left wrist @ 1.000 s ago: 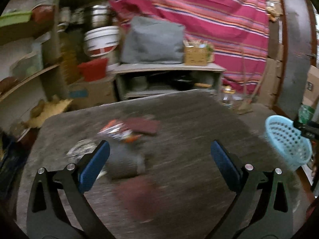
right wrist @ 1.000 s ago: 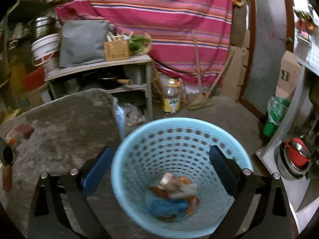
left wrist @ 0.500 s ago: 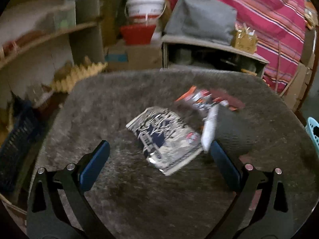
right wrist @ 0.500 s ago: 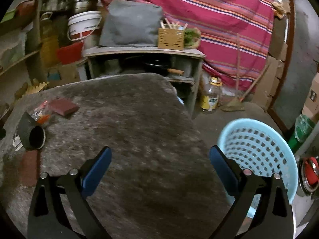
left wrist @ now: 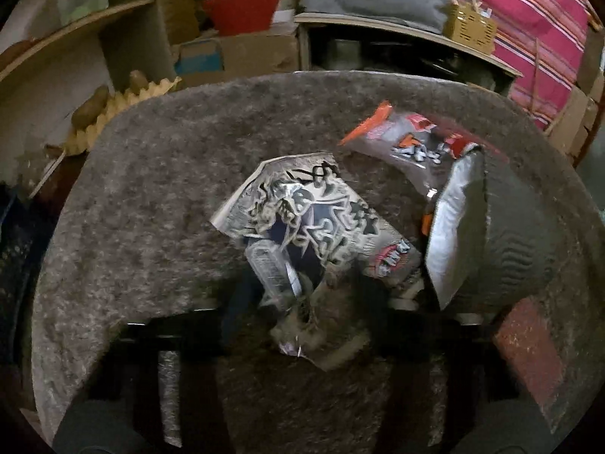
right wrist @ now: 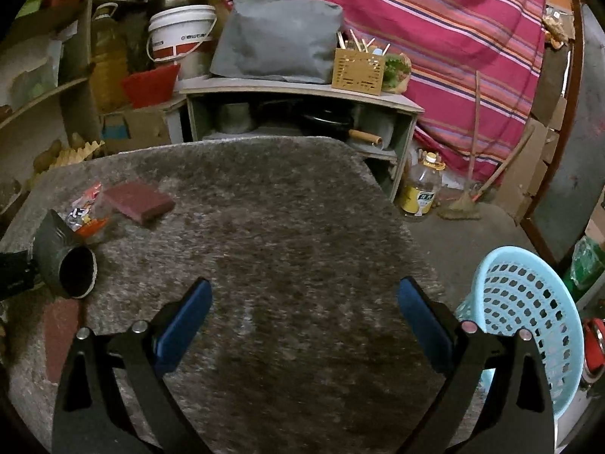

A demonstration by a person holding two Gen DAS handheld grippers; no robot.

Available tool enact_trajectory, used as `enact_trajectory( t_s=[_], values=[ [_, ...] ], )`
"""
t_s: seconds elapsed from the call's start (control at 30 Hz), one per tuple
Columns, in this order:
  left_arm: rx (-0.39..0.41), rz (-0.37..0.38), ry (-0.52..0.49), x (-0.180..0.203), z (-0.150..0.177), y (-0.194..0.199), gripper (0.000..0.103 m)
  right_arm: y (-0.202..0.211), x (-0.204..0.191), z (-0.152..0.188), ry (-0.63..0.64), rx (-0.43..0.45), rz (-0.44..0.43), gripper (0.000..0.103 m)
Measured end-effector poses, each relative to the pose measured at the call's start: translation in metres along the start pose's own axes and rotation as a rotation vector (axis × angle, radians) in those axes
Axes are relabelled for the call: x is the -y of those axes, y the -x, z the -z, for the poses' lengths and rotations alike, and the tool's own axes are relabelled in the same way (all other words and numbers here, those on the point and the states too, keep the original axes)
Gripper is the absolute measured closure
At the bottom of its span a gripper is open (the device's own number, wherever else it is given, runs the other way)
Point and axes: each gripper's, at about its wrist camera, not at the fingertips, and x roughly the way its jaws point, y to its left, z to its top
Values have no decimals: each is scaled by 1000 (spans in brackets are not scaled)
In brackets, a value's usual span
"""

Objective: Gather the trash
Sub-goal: 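Return to the table and grasp the printed snack bag with the left tool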

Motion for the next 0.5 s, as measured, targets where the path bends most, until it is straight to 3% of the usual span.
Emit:
enact_trajectory(
  t_s=[0.1, 0.5],
  values=[
    [6, -7, -42, 8, 0, 3, 90, 1, -8, -2, 9, 1, -9, 6],
    [122, -38, -27, -22, 16, 64, 95, 15, -78, 23, 69, -27, -111, 7]
  ],
)
